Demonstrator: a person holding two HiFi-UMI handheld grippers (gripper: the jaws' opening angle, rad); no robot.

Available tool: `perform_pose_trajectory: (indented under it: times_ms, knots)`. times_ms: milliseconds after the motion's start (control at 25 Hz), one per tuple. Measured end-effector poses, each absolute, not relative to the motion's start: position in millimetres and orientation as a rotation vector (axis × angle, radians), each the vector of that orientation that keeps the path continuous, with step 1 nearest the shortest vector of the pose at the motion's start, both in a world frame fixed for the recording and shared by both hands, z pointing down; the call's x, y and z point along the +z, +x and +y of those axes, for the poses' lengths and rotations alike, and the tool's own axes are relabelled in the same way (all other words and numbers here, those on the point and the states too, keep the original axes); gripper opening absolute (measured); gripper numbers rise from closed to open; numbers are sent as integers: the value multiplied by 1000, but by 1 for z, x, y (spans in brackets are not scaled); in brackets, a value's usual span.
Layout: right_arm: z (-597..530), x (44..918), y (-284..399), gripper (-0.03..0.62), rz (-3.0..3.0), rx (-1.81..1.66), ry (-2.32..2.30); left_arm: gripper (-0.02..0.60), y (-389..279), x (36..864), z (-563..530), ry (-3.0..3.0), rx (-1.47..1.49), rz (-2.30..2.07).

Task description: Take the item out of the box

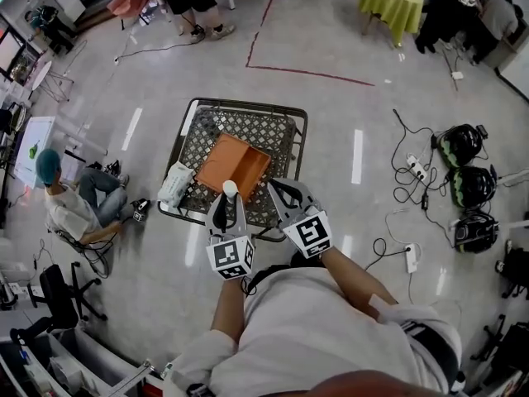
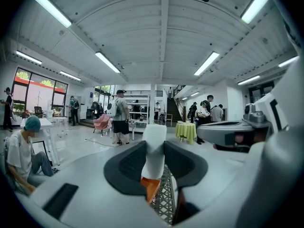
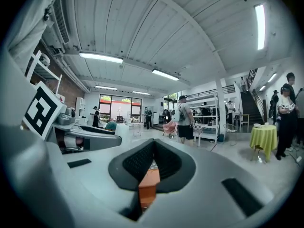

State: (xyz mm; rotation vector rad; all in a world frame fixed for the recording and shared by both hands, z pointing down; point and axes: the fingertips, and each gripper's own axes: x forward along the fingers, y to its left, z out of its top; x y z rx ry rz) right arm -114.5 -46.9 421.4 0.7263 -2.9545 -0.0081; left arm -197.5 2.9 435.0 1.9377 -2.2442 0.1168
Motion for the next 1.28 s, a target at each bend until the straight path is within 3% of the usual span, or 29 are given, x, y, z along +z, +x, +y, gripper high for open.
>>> perform_pose_trajectory:
  times_ms: [600,1280]
  knots:
    - [-17,365,-97,3,-3029,-101,824,120,-183,376,30,2056,-39,-2255]
    - [-7,352,-87,3,-3007,-170,896,120,-176,369,38,2105,-80,-2226]
